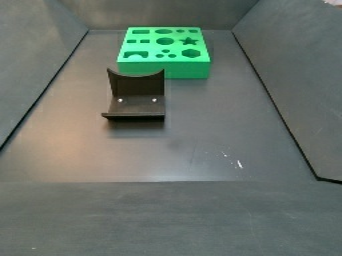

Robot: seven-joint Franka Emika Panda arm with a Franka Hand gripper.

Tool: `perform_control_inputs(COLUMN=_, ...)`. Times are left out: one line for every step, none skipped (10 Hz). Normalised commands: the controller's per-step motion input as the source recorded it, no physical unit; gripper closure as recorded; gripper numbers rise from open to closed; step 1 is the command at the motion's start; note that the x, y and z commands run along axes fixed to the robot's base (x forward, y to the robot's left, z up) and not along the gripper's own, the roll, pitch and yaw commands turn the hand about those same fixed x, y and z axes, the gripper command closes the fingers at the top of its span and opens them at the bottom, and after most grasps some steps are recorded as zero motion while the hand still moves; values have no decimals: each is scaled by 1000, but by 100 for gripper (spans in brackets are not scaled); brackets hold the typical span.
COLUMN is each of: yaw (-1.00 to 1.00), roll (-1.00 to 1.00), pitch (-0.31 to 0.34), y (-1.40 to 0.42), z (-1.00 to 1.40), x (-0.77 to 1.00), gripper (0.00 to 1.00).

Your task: Insert the square-circle object.

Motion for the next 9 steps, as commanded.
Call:
perform_control_inputs(yaw=0, roll=110, pitch=-27, y=-703, z=-1000, x=29, gripper=100)
perform_control_inputs(yaw=0, roll=164, pitch=-14, y=-760, z=-1000, x=97, gripper=100)
perform_control_inputs(yaw=0, roll=177, pitch=-10, y=-740, z=-1000, x=103, gripper=100)
perform_control_inputs(yaw=0, roll=257, pitch=0, y=-551, z=-849, x=31, gripper=100)
perform_control_inputs(yaw=0, roll=247, pitch=67, y=-329, z=-763, x=0, gripper=100)
perform_control_inputs(yaw=63, roll=283, pitch=83, y=-291, z=-671, x=0, gripper=100)
perform_control_inputs(yaw=54, roll=239, pitch=79, y=-143, z=-529, x=0, gripper=100)
perform_control_inputs(yaw=17, roll=70, pitch=59, y=3, z=-317, x=0, gripper=100)
perform_control_inputs(yaw=0, roll=40, pitch=9, y=60, z=-254, x=0, gripper=100)
